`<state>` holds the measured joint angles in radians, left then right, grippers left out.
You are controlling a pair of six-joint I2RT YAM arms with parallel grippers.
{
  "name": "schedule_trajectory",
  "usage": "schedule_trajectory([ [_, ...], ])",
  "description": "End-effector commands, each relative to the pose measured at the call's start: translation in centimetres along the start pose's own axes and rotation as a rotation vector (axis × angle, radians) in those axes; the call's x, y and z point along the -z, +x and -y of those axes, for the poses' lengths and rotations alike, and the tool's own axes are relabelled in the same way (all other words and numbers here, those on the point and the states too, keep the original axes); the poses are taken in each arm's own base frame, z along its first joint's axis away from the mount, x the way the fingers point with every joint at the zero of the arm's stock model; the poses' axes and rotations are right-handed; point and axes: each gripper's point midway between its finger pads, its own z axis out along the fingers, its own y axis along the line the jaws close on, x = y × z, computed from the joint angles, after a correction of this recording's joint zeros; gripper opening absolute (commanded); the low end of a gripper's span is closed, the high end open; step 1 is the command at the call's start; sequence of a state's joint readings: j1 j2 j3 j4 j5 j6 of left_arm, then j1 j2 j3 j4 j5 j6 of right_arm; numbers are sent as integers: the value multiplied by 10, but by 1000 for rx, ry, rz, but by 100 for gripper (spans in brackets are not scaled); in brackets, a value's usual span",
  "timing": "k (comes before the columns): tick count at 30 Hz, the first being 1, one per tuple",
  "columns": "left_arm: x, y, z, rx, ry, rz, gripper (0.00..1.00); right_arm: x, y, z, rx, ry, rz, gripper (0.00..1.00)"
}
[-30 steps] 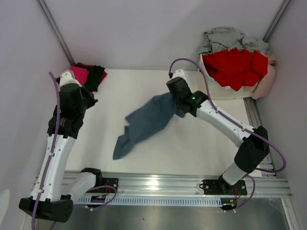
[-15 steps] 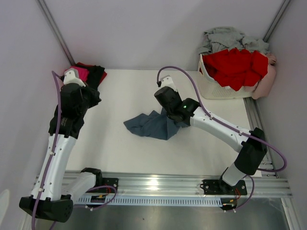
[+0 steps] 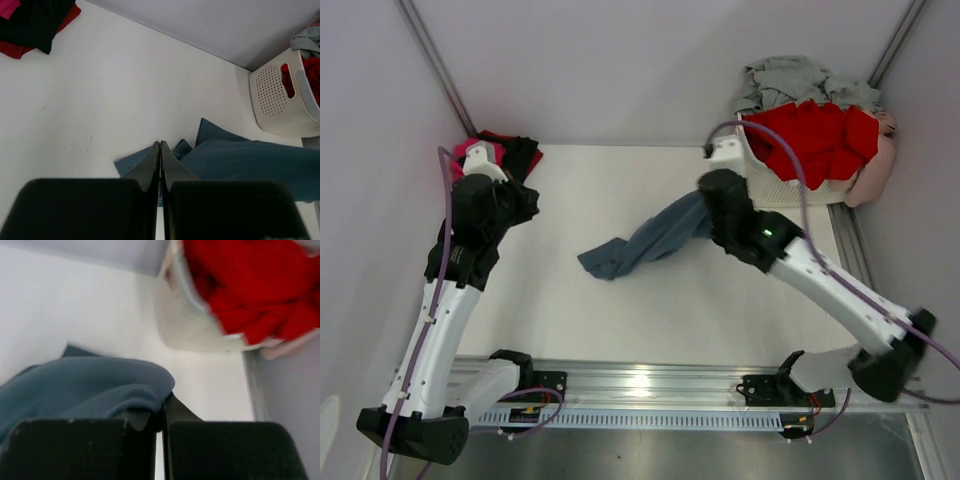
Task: Fold and stack the t-shirts
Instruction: Flatten out the tshirt
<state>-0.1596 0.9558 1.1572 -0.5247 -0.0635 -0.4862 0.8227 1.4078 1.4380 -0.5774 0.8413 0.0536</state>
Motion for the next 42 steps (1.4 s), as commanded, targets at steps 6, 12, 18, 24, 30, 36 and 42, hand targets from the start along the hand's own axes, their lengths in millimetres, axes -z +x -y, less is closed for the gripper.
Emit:
schedule_trajectory([
  [6, 6, -8, 20, -51, 72, 38, 0, 130, -124, 0, -83, -376, 458, 0],
  [12, 10, -7, 17, -45, 62, 52, 1, 100, -95, -156, 383, -538, 297, 0],
  [18, 13, -3, 7, -41, 20, 60, 1, 50, -74, -208, 336, -548, 184, 0],
  [24, 14, -3, 9, -57, 10, 64, 1, -23, -47, -177, 210, -361, 33, 0],
  [30, 11, 3, 14, -75, 25, 47, 1, -58, -16, -131, 141, -202, -62, 0],
  [36, 7, 9, 22, -78, 65, 27, 1, -71, 17, -105, 148, -111, -135, 0],
  [42, -2, 33, 39, -100, 169, -70, 2, -63, 57, -83, 147, -69, -207, 0],
])
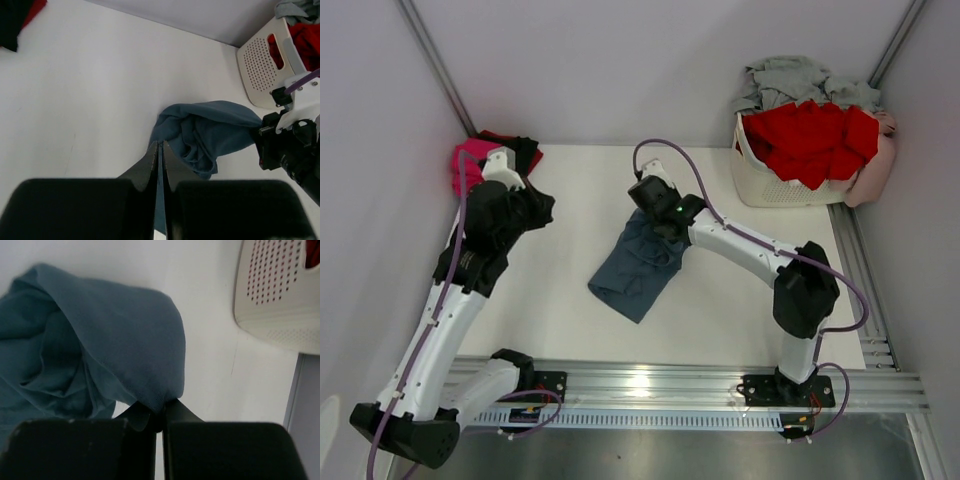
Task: Fold and stack the t-shirts
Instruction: Flatten out the tshirt
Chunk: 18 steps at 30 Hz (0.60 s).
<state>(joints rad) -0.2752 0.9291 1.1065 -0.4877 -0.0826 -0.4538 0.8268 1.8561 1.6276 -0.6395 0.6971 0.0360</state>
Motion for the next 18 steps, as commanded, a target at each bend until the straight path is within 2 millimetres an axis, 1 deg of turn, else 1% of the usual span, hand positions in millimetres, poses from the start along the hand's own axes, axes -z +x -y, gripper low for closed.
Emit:
schedule_trajectory([
  [1, -16, 22, 16, -30, 94, -94, 9, 21, 1, 28, -115, 46, 33, 0],
  [2, -20, 34, 19, -14, 115, -145, 11, 22, 6, 29, -122, 46, 29, 0],
  [3, -25, 46, 19, 0, 118, -190, 12, 24, 15, 32, -123, 48, 22, 0],
  [4, -35, 65, 18, 30, 116, -264, 12, 23, 19, 32, -137, 45, 21, 0],
  [5, -38, 84, 25, 50, 161, -331, 12, 23, 23, 32, -145, 43, 17, 0],
  [6, -43, 101, 21, 61, 153, -377, 11, 23, 30, 31, -139, 39, 5, 0],
  [7, -44, 114, 26, 57, 159, -407, 11, 23, 33, 30, -137, 37, -2, 0],
  [8, -50, 134, 22, 61, 140, -446, 12, 22, 35, 31, -141, 40, -6, 0],
  [9, -51, 147, 21, 57, 129, -478, 13, 21, 38, 29, -134, 40, -14, 0],
  [10, -49, 160, 27, 54, 139, -522, 17, 20, 41, 28, -130, 39, -22, 0],
  [11, -50, 175, 28, 48, 128, -572, 19, 20, 42, 28, -131, 40, -24, 0],
  [12, -47, 187, 28, 35, 122, -611, 22, 19, 43, 28, -130, 41, -26, 0],
  [13, -41, 201, 36, 10, 136, -649, 33, 20, 44, 29, -130, 45, -28, 0],
  [14, -39, 211, 36, -2, 128, -673, 39, 19, 45, 28, -129, 47, -30, 0],
  [15, -34, 226, 38, -23, 124, -708, 44, 19, 45, 29, -135, 47, -28, 0],
  [16, -33, 232, 39, -22, 123, -721, 48, 18, 48, 28, -132, 46, -32, 0],
  [18, -30, 245, 40, -22, 124, -756, 49, 18, 49, 25, -135, 34, -34, 0],
])
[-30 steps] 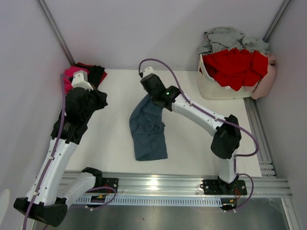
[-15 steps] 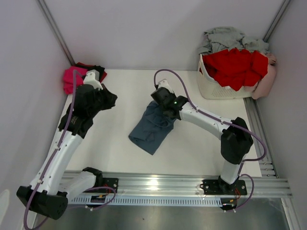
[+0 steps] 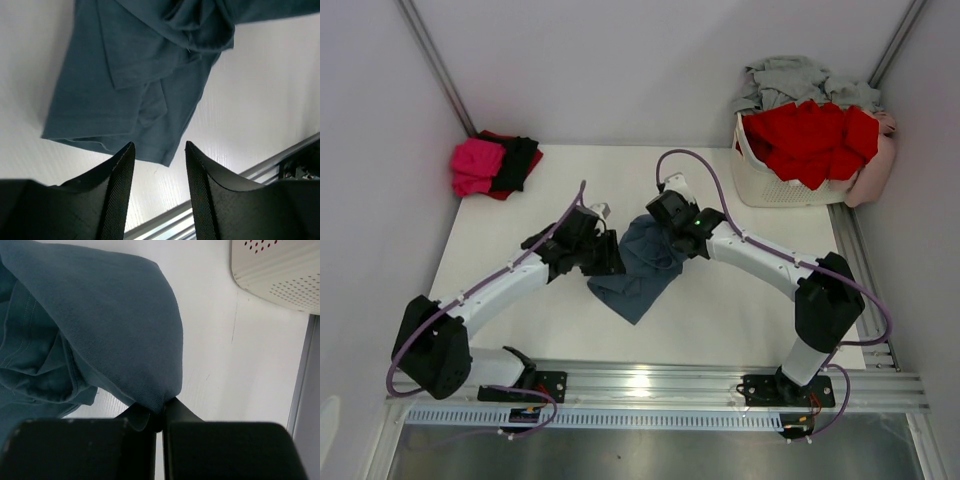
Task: Fold and stack the t-shirts
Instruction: Flatten out the tshirt
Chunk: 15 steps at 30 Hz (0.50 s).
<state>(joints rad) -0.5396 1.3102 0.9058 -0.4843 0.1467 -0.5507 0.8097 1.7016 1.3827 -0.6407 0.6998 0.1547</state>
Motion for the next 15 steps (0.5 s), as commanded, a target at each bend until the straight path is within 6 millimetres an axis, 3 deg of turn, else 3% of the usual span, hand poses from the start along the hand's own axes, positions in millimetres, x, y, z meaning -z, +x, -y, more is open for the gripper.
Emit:
schedule_trajectory([
  [1, -8, 16, 11, 9, 28, -44, 49, 5, -9, 4, -67, 1, 40, 0],
  [6, -21, 28, 15, -11, 11, -78, 49, 1, -2, -5, -60, -25, 15, 0],
  [10, -38, 45, 4, -2, -52, -145, 48, 1, 0, -5, -61, -29, 12, 0],
  [15, -54, 49, 3, -11, -103, -172, 48, 0, 5, -8, -65, -45, 4, 0],
])
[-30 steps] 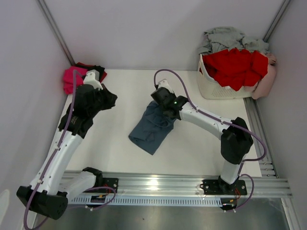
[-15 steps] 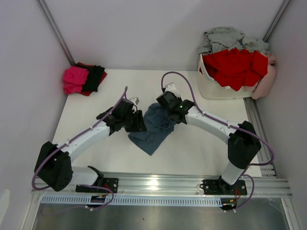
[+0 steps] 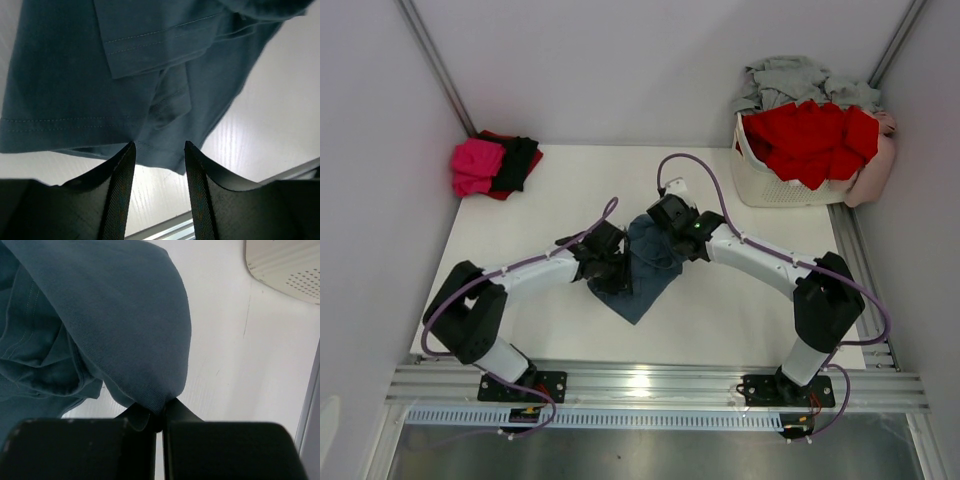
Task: Fold and stack the t-shirts
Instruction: Flatten out the tshirt
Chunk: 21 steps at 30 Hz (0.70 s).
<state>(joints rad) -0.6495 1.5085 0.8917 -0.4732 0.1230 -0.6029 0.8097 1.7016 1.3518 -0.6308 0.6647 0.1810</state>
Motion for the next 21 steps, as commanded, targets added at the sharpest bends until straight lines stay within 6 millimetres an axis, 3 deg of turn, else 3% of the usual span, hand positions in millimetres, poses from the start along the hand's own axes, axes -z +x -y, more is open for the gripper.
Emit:
schedule_trajectory([
  [1, -9, -9, 7, -1, -31, 16, 48, 3, -6, -1, -55, -14, 27, 0],
  [6, -30, -7, 3, -17, -102, -40, 47, -1, -2, -6, -59, -25, 12, 0],
  [14, -40, -11, 7, -40, -124, -54, 44, -2, 0, -9, -69, -33, 12, 0],
  [16, -43, -11, 5, -47, -136, -59, 39, -2, 0, -11, -72, -38, 11, 0],
  [18, -44, -13, 6, -53, -137, -64, 28, -4, 1, -11, -72, -37, 8, 0],
  [21, -48, -13, 6, -62, -146, -81, 3, -4, 2, -11, -67, -32, 6, 0],
])
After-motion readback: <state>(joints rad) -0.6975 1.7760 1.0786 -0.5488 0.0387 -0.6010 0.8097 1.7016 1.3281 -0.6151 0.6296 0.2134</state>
